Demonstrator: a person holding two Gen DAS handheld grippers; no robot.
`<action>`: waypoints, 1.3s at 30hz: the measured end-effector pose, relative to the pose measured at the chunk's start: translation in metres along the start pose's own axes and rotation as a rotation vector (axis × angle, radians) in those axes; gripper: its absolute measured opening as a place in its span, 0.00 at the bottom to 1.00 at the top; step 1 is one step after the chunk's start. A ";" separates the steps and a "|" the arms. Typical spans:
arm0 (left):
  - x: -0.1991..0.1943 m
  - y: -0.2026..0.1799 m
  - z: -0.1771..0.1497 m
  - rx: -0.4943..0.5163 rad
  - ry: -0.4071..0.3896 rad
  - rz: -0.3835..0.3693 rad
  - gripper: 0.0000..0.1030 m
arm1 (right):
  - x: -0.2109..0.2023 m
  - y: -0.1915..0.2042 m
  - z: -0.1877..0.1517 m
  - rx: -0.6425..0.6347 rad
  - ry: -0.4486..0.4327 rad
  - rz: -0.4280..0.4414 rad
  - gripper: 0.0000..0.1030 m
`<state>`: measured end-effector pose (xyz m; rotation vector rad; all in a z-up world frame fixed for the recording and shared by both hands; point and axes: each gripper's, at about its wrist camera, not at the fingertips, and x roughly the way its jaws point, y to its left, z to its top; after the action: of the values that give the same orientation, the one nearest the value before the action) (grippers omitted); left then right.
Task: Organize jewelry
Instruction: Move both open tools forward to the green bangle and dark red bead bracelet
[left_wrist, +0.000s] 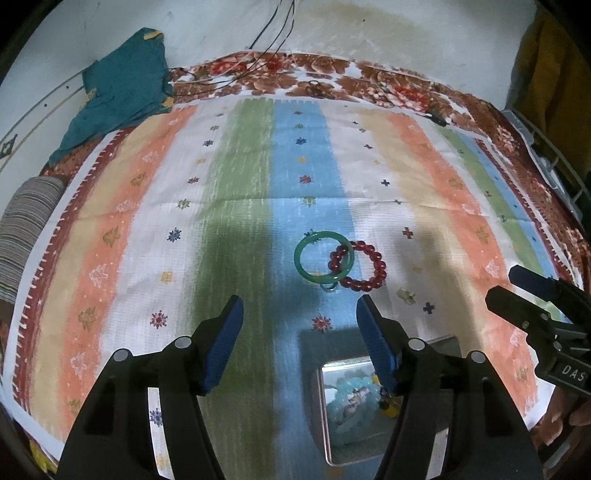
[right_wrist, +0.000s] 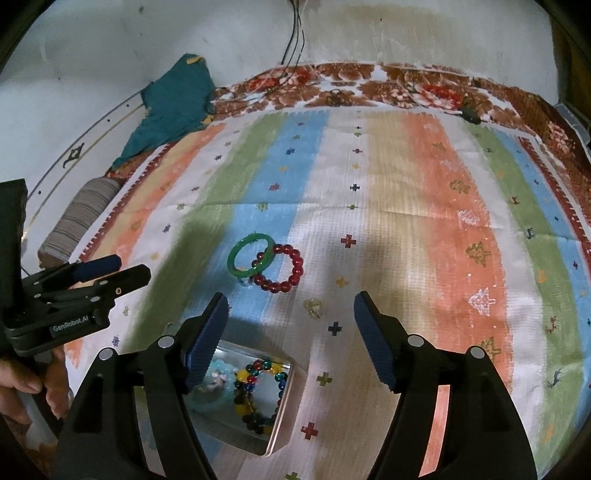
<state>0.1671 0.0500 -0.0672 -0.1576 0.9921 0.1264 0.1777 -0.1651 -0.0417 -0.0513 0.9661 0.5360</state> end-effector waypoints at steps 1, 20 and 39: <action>0.003 0.000 0.001 0.001 0.003 0.004 0.62 | 0.002 0.000 0.001 -0.002 0.004 -0.005 0.69; 0.051 0.006 0.018 0.001 0.061 0.042 0.64 | 0.043 -0.002 0.014 -0.037 0.075 -0.021 0.73; 0.085 0.005 0.031 0.009 0.104 0.045 0.64 | 0.077 -0.011 0.025 -0.035 0.108 -0.035 0.73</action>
<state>0.2372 0.0632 -0.1223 -0.1342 1.1000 0.1565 0.2360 -0.1359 -0.0903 -0.1295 1.0592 0.5225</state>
